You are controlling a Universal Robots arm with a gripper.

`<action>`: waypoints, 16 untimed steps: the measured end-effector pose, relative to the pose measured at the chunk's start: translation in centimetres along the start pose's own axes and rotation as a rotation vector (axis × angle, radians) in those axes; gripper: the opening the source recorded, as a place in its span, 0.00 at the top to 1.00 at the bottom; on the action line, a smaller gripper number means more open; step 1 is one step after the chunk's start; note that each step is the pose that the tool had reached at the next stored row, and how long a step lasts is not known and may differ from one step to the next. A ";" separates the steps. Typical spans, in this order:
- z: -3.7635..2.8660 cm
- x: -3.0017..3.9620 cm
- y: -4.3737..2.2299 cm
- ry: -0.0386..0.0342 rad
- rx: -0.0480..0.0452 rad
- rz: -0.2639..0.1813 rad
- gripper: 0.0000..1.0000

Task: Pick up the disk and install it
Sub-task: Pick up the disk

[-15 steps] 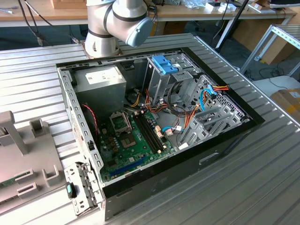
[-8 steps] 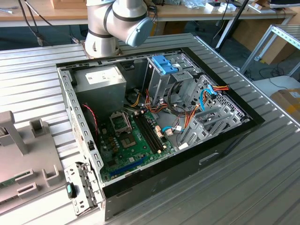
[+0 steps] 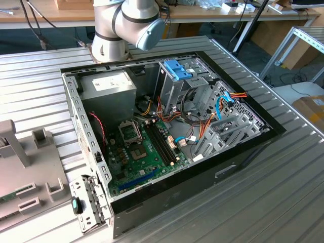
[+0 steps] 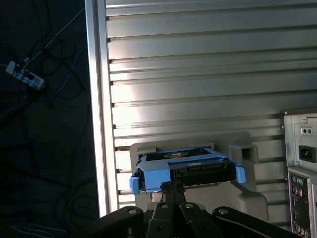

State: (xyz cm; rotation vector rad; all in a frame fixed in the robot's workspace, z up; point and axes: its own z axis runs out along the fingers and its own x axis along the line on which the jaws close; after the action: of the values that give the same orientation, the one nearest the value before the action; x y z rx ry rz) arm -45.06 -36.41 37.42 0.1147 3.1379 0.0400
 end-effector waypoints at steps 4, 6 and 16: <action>0.00 0.06 0.00 0.0023 0.0000 -0.088 0.89; 0.01 0.06 0.00 0.0035 -0.0001 -0.140 0.89; 0.00 0.06 0.00 0.0053 -0.0001 -0.204 0.89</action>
State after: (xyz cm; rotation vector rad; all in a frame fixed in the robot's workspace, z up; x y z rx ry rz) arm -45.12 -36.41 37.42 -0.2062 3.1359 0.0400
